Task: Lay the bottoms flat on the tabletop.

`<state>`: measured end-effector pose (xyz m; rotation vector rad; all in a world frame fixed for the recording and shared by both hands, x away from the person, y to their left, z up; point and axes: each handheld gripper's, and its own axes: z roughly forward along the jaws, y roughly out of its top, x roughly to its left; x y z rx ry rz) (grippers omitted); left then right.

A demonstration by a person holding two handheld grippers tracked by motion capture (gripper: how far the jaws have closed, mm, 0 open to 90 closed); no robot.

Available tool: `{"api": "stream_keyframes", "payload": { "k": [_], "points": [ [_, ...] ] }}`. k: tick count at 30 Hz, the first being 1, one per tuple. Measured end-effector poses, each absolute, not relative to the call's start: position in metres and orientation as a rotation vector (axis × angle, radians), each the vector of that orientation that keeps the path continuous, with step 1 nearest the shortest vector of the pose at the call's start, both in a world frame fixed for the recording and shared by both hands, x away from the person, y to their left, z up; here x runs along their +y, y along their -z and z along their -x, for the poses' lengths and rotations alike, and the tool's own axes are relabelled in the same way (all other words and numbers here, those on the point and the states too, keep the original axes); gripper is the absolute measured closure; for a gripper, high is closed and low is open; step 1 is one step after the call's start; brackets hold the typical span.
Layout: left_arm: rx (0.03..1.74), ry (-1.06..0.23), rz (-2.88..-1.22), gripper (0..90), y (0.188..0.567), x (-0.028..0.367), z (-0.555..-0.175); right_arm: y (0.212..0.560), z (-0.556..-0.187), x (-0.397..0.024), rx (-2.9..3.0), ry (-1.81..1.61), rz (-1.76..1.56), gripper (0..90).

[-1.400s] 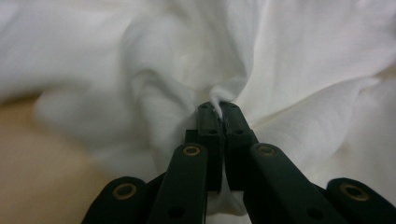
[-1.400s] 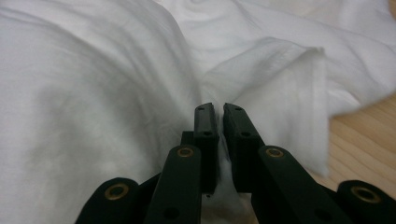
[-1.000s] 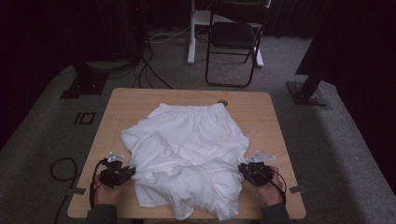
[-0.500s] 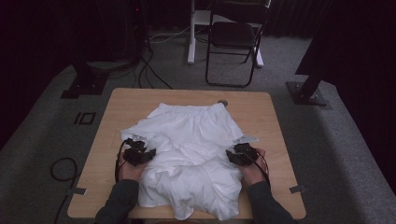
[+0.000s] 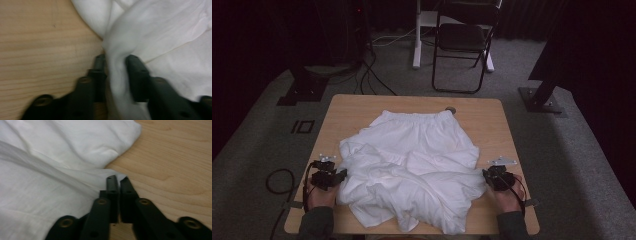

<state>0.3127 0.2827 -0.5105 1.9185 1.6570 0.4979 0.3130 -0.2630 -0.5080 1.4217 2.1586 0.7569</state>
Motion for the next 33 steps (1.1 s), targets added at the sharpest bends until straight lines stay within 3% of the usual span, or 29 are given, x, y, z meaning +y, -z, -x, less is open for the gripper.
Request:
{"api": "stream_keyframes", "payload": {
  "k": [2, 8, 13, 22, 27, 33],
  "points": [
    [1.62, -0.523, -1.904, 55.8, 0.501, 0.276, -0.309, 0.503, -0.31, -0.259, 2.141, -0.799, -1.373, 65.2],
    [1.406, -0.493, -1.973, 45.6, 0.487, 0.233, -0.294, 0.486, -0.293, -0.226, 2.259, -1.055, -1.182, 48.3],
    [1.326, -0.415, -2.077, 45.0, 0.502, 0.206, -0.277, 0.488, -0.279, -0.205, 2.353, -1.149, -1.098, 46.7],
    [1.341, -0.386, -2.139, 45.6, 0.517, 0.2, -0.273, 0.488, -0.264, -0.203, 2.435, -1.176, -1.086, 35.7],
    [1.337, -0.439, -2.172, 48.0, 0.525, 0.191, -0.273, 0.521, -0.268, -0.187, 2.525, -0.902, -1.069, 34.2],
    [1.329, -0.513, -2.196, 57.1, 0.527, 0.182, -0.286, 0.531, -0.28, -0.182, 2.482, -0.927, -1.11, 35.9]
  ]
}}
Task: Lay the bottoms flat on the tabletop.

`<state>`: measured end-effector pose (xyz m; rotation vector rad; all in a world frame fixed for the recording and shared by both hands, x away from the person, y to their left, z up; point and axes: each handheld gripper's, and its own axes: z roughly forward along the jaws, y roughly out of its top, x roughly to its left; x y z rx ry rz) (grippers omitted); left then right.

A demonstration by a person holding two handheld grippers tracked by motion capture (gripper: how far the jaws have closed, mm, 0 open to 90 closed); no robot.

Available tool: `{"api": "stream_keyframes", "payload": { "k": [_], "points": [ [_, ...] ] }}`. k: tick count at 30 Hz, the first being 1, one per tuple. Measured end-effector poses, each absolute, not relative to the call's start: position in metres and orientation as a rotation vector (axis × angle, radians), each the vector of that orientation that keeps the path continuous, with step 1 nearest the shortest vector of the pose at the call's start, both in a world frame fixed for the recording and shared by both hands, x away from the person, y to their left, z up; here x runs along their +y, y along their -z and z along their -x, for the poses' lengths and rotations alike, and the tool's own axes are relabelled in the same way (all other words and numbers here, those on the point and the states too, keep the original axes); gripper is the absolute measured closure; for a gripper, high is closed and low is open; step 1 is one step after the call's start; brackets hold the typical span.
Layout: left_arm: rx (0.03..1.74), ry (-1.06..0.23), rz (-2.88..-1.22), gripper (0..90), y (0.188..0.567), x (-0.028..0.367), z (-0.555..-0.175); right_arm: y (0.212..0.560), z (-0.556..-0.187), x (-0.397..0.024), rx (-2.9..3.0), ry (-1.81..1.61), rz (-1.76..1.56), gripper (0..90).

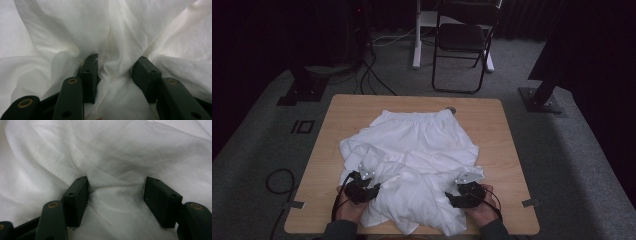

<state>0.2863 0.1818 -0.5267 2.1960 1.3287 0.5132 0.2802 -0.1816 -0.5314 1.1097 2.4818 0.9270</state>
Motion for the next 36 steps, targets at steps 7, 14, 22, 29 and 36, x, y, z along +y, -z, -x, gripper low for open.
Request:
{"api": "stream_keyframes", "payload": {
  "k": [7, 14, 22, 29, 36],
  "points": [
    [1.318, -0.558, -2.154, 58.8, 0.53, 0.179, -0.322, 0.535, -0.31, -0.181, 2.39, -0.958, -1.163, 38.7],
    [1.309, -0.596, -2.123, 59.1, 0.533, 0.175, -0.374, 0.533, -0.353, -0.177, 2.316, -0.907, -1.191, 42.7],
    [1.326, -0.646, -2.094, 59.2, 0.535, 0.17, -0.434, 0.534, -0.406, -0.176, 2.248, -0.889, -1.241, 44.6],
    [1.377, -0.694, -2.066, 57.0, 0.536, 0.167, -0.472, 0.534, -0.444, -0.171, 2.195, -0.874, -1.284, 44.9],
    [1.409, -0.678, -2.068, 53.4, 0.533, 0.168, -0.49, 0.536, -0.467, -0.169, 2.134, -0.886, -1.349, 45.0]
  ]
}}
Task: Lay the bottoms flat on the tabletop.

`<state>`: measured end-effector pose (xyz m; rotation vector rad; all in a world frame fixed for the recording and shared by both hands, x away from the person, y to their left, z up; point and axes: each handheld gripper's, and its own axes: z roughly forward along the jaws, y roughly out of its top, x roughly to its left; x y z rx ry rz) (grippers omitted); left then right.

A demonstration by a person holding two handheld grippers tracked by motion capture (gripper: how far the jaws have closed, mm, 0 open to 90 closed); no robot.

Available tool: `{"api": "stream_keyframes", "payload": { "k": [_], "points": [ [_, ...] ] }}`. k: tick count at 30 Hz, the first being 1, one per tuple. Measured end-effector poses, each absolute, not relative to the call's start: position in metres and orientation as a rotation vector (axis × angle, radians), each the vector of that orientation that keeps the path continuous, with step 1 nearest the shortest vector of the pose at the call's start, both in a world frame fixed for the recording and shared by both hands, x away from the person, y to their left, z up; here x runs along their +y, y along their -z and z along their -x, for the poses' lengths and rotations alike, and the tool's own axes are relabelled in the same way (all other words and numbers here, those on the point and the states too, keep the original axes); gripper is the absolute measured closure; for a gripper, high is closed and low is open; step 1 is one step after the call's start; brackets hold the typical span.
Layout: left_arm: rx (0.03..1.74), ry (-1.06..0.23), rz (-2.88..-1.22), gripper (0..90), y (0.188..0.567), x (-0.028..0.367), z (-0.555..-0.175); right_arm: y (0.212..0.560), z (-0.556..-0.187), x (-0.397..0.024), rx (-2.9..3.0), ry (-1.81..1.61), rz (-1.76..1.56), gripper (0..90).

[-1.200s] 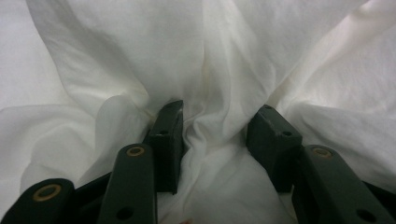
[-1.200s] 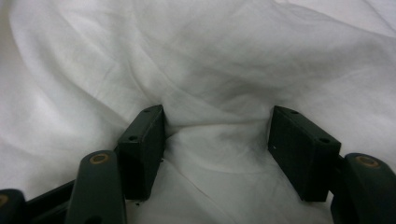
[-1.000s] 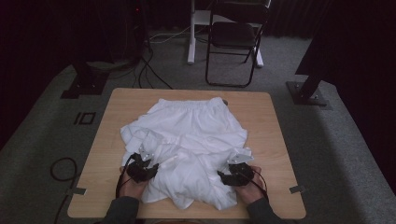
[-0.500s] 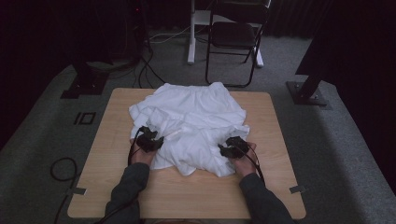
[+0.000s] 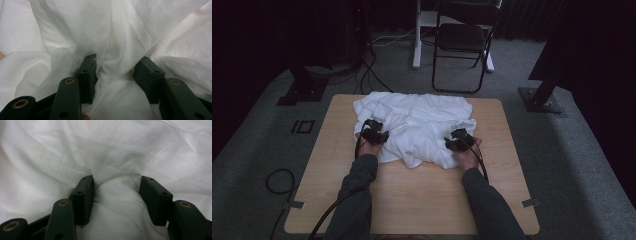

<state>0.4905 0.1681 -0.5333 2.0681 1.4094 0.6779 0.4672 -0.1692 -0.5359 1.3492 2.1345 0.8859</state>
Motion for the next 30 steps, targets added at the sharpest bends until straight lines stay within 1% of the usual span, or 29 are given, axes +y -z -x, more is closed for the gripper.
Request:
{"api": "stream_keyframes", "payload": {
  "k": [5, 9, 12, 13, 14, 15, 17, 18, 19, 20, 22, 23, 24, 26, 27, 28, 30],
  "points": [
    [1.413, -0.653, -2.016, 51.7, 0.523, 0.171, -0.486, 0.533, -0.472, -0.169, 2.156, -0.879, -1.366, 46.3],
    [1.339, -0.645, -1.933, 50.3, 0.499, 0.179, -0.471, 0.524, -0.465, -0.178, 2.173, -0.923, -1.361, 51.2],
    [1.28, -0.638, -1.915, 48.9, 0.482, 0.178, -0.459, 0.516, -0.458, -0.186, 2.167, -0.96, -1.337, 57.9],
    [1.28, -0.638, -1.915, 48.2, 0.482, 0.178, -0.459, 0.516, -0.458, -0.186, 2.167, -0.96, -1.337, 57.9],
    [1.25, -0.614, -1.919, 48.2, 0.476, 0.176, -0.455, 0.513, -0.456, -0.187, 2.171, -0.967, -1.324, 61.4],
    [1.214, -0.594, -1.923, 47.3, 0.471, 0.167, -0.45, 0.51, -0.453, -0.189, 2.195, -0.974, -1.299, 66.6],
    [1.178, -0.564, -1.944, 45.8, 0.467, 0.155, -0.449, 0.509, -0.451, -0.19, 2.216, -0.97, -1.286, 74.4],
    [1.165, -0.552, -1.954, 45.3, 0.466, 0.148, -0.449, 0.509, -0.45, -0.19, 2.221, -0.965, -1.281, 77.5],
    [1.165, -0.552, -1.954, 45.1, 0.466, 0.148, -0.449, 0.509, -0.45, -0.19, 2.221, -0.965, -1.281, 77.5],
    [1.143, -0.51, -1.979, 44.6, 0.466, 0.133, -0.451, 0.509, -0.448, -0.19, 2.223, -0.963, -1.281, 81.8],
    [1.121, -0.481, -2.008, 44.8, 0.47, 0.118, -0.453, 0.508, -0.446, -0.19, 2.221, -0.963, -1.276, 82.7],
    [1.121, -0.481, -2.008, 44.1, 0.47, 0.118, -0.453, 0.508, -0.446, -0.19, 2.221, -0.963, -1.276, 82.7],
    [1.113, -0.441, -2.046, 41.4, 0.476, 0.105, -0.457, 0.507, -0.443, -0.189, 2.222, -0.962, -1.266, 82.8],
    [1.141, -0.436, -2.099, 34.8, 0.486, 0.095, -0.46, 0.505, -0.441, -0.189, 2.228, -0.964, -1.256, 82.8],
    [1.153, -0.417, -2.117, 34.8, 0.492, 0.093, -0.462, 0.505, -0.441, -0.19, 2.232, -0.963, -1.25, 82.8],
    [1.161, -0.393, -2.13, 38.2, 0.497, 0.092, -0.463, 0.505, -0.439, -0.19, 2.234, -0.963, -1.249, 82.8],
    [1.173, -0.382, -2.155, 66.3, 0.502, 0.095, -0.46, 0.504, -0.437, -0.191, 2.237, -0.964, -1.244, 82.8]
  ]
}}
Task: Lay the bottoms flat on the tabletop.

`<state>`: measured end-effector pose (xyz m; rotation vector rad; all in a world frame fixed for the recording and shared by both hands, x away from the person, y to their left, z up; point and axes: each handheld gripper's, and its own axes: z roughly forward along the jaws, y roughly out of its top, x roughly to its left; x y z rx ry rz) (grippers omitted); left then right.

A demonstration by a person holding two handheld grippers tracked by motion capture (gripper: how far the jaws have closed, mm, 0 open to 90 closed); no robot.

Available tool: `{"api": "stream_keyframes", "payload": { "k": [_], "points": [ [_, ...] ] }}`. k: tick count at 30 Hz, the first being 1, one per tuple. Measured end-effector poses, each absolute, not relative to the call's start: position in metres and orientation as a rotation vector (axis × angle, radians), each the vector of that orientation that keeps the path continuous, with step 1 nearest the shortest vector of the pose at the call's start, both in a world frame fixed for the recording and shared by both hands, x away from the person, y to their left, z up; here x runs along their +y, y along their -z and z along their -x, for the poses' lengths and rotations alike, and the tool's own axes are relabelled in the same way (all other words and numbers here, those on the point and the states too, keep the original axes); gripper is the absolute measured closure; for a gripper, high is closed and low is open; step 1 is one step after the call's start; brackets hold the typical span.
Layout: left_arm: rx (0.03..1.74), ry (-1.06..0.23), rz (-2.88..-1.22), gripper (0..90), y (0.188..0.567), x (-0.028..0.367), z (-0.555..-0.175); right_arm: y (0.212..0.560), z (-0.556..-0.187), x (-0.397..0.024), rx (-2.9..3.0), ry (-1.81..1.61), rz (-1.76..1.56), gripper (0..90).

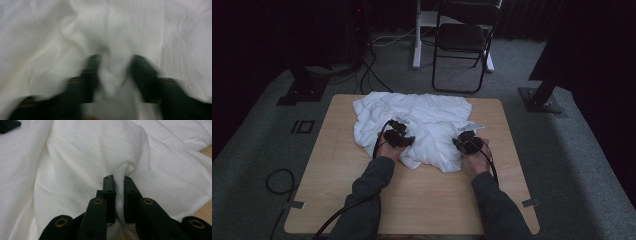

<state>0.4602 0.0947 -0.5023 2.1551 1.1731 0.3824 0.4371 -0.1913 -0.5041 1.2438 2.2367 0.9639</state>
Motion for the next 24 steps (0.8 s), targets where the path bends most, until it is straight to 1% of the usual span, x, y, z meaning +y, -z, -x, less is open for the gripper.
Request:
{"api": "stream_keyframes", "payload": {
  "k": [2, 3, 4, 10, 16, 21, 23, 24],
  "points": [
    [1.18, -0.373, -2.128, 83.6, 0.502, 0.103, -0.454, 0.503, -0.434, -0.194, 2.232, -0.964, -1.246, 82.9],
    [1.182, -0.366, -2.101, 86.5, 0.5, 0.109, -0.449, 0.502, -0.432, -0.195, 2.229, -0.966, -1.248, 83.1],
    [1.177, -0.359, -2.086, 87.2, 0.497, 0.115, -0.444, 0.502, -0.43, -0.197, 2.227, -0.969, -1.25, 83.3],
    [1.137, -0.362, -2.043, 88.1, 0.488, 0.147, -0.402, 0.498, -0.411, -0.204, 2.233, -0.973, -1.243, 83.5],
    [1.173, -0.329, -2.026, 88.1, 0.505, 0.165, -0.355, 0.495, -0.382, -0.209, 2.234, -0.968, -1.217, 83.5],
    [1.217, -0.3, -2.034, 88.0, 0.521, 0.17, -0.327, 0.499, -0.355, -0.214, 2.249, -0.943, -1.199, 83.4],
    [1.237, -0.292, -2.043, 85.1, 0.524, 0.174, -0.32, 0.501, -0.346, -0.217, 2.251, -0.951, -1.206, 83.4],
    [1.243, -0.29, -2.044, 80.9, 0.524, 0.177, -0.318, 0.503, -0.343, -0.219, 2.248, -0.946, -1.209, 83.4]
  ]
}}
